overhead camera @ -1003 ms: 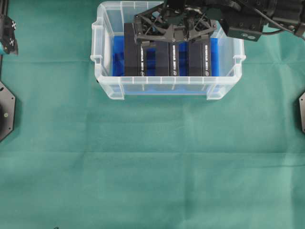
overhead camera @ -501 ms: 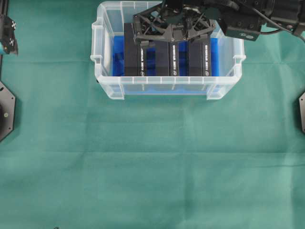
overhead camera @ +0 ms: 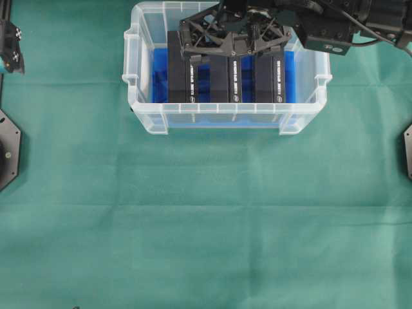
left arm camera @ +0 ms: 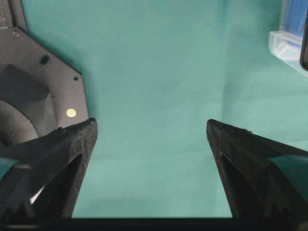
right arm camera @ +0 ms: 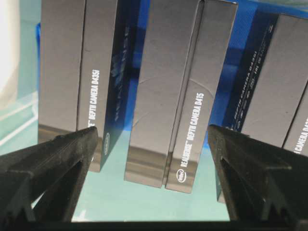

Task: Take out the box from the case.
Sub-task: 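Position the open right gripper above the middle black box, then lower the right gripper around the middle box and close on it, then lift the middle black box straight up out of the case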

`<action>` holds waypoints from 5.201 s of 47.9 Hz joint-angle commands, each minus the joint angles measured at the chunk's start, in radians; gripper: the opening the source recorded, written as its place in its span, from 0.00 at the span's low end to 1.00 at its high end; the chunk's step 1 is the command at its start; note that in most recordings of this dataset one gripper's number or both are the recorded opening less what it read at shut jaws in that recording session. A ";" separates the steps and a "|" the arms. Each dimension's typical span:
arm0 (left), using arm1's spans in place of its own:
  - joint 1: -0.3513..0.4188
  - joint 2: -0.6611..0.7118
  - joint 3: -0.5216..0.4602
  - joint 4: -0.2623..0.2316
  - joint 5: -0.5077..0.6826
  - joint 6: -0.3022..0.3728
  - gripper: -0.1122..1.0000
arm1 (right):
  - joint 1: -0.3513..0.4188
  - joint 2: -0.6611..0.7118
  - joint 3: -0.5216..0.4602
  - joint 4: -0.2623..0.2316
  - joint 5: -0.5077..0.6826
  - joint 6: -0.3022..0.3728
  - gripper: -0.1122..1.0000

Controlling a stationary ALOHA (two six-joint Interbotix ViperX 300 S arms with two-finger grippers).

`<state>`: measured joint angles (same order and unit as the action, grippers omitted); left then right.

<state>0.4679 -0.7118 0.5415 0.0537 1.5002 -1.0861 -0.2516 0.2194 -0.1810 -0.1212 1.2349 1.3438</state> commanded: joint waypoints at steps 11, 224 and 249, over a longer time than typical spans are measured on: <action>0.003 -0.002 -0.009 0.003 -0.003 0.000 0.97 | -0.002 -0.018 -0.026 -0.005 0.000 -0.002 0.95; 0.003 -0.002 -0.008 0.003 -0.008 0.002 0.97 | 0.008 0.064 0.018 -0.052 -0.021 0.077 0.71; 0.003 -0.002 -0.009 0.002 -0.012 0.009 0.97 | 0.005 0.035 -0.253 -0.052 0.268 0.026 0.71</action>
<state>0.4679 -0.7102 0.5415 0.0537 1.4926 -1.0784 -0.2454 0.3129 -0.3682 -0.1703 1.4665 1.3760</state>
